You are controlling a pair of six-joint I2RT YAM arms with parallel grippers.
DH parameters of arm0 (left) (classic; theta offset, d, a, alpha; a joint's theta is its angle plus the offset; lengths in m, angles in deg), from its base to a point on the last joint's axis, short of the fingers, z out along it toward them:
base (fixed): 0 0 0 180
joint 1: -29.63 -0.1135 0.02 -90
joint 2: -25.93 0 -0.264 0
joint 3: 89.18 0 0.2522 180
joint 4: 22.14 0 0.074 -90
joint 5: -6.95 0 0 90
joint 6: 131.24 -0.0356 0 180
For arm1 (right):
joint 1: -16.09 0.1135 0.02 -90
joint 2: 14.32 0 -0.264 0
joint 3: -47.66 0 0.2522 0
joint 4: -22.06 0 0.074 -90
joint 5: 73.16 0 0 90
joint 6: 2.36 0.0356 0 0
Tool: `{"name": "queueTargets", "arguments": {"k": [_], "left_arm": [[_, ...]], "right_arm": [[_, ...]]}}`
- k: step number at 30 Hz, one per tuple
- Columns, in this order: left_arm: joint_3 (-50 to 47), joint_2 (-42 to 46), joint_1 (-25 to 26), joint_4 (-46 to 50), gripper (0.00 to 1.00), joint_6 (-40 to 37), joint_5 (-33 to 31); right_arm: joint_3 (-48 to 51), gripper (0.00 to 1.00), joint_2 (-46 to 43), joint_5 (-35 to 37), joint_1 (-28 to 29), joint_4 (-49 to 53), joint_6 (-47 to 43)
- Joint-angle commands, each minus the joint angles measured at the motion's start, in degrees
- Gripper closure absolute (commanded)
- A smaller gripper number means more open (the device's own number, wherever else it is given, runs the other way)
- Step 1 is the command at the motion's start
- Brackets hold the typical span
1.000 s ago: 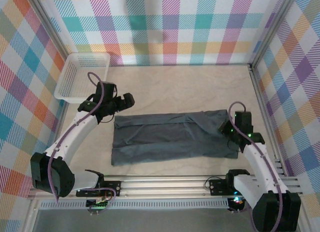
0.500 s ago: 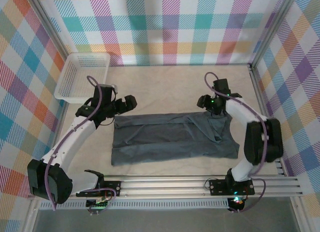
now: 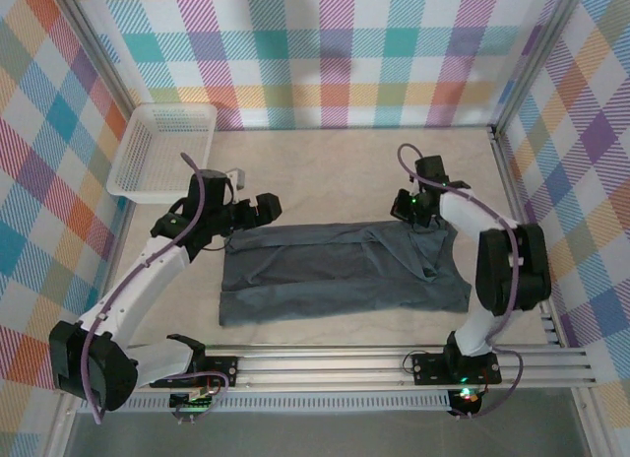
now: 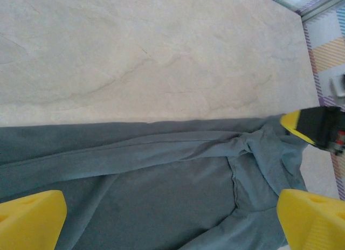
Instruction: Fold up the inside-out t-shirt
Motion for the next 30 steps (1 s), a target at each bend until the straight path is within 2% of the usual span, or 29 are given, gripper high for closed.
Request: {"name": "queueTargets", "arguments": {"k": [1,5,7,9,11,14,19,22,25,27,30], "left_arm": [[0.9,-1.6,0.5,0.2,0.00,-0.8,-0.9],[0.2,-2.9,0.6,-1.3,0.00,0.0,-1.0],[0.2,-3.8,1.1,-2.1,0.00,0.0,-1.0],[0.0,-4.8,1.9,-3.6,0.00,0.2,-0.8],[0.6,-5.6,2.7,-4.3,0.00,-0.1,-0.3],[1.1,-5.5,4.2,-5.0,0.00,-2.0,2.6],[0.5,-3.2,7.6,-5.8,0.00,-7.5,9.1],[-0.1,-1.4,9.2,-5.3,0.00,-9.7,10.2],[-0.6,-0.3,9.7,-4.7,0.00,-10.7,9.5],[-1.0,-0.2,9.8,-4.6,0.00,-10.8,8.5],[-1.5,-0.5,9.9,-5.8,0.00,-10.6,8.9]], "right_arm": [[9.2,1.00,-9.2,-2.1,2.9,2.8,4.8],[23.6,1.00,-22.3,-0.3,11.0,0.3,13.4],[24.9,0.97,-26.1,2.7,11.3,1.6,13.3],[21.0,0.68,-26.0,12.1,11.0,5.0,9.6],[15.8,0.60,-21.7,16.9,9.9,5.8,4.9],[8.3,0.59,-12.6,22.0,8.7,5.6,0.3],[-0.8,0.55,0.7,21.5,6.3,3.5,-2.2],[-4.5,0.43,6.9,17.5,4.7,2.8,-2.5],[-6.4,0.45,10.4,11.6,4.0,2.0,-2.0],[-6.3,0.56,11.2,8.9,4.0,1.4,-1.2],[-5.6,0.79,10.8,8.6,4.0,1.2,-0.5]]}}
